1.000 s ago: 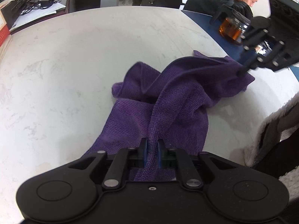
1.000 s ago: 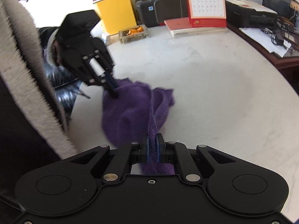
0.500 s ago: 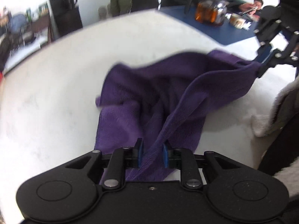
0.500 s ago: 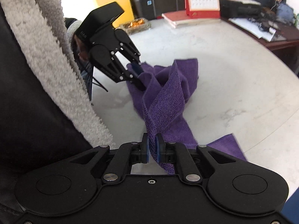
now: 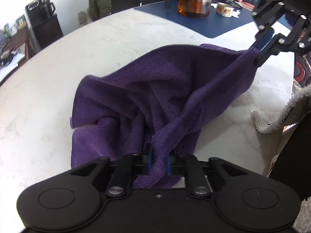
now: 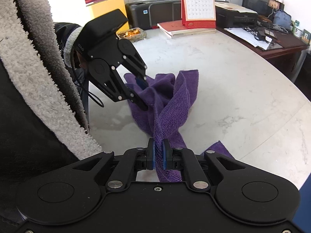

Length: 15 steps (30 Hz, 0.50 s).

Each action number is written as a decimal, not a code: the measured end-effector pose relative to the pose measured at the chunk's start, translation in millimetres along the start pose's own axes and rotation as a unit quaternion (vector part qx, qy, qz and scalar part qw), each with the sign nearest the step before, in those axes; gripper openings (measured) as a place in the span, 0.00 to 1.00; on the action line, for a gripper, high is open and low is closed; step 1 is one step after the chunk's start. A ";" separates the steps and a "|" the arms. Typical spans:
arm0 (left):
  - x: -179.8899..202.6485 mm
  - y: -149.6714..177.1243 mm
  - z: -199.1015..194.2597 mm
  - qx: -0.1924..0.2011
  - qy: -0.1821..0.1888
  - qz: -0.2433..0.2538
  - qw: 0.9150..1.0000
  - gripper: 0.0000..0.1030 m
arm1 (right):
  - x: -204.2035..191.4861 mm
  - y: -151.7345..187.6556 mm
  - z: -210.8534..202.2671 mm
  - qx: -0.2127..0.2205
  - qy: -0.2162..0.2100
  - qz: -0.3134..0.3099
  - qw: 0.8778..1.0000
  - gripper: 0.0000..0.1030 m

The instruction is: Fold towel

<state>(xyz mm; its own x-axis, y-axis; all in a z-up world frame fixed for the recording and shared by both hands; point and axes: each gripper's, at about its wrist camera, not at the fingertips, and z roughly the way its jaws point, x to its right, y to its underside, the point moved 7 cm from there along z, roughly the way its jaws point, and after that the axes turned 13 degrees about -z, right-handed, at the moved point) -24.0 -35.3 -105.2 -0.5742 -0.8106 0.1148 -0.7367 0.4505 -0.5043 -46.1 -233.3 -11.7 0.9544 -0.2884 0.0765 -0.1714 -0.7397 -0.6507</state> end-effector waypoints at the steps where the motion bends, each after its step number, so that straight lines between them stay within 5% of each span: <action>1: -1.0 -2.4 -4.5 0.005 0.003 -0.011 1.000 0.05 | 1.4 -0.6 -3.0 0.001 0.005 -0.001 1.000 0.07; 9: -3.1 -29.6 -61.3 0.086 0.050 -0.087 0.991 0.04 | 7.9 -16.6 -43.0 0.046 0.055 -0.002 0.997 0.07; 15: -1.6 -28.1 -57.9 0.087 0.070 -0.105 0.988 0.04 | 10.8 0.2 -30.0 0.034 0.063 0.026 0.997 0.07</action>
<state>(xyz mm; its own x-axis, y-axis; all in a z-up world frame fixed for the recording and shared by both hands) -23.0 -25.0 -41.6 -0.4671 -0.8148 0.3433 -0.7799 0.1968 -0.5941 -43.1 -254.8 11.7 0.9055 -0.4028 0.1337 -0.1981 -0.6797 -0.7062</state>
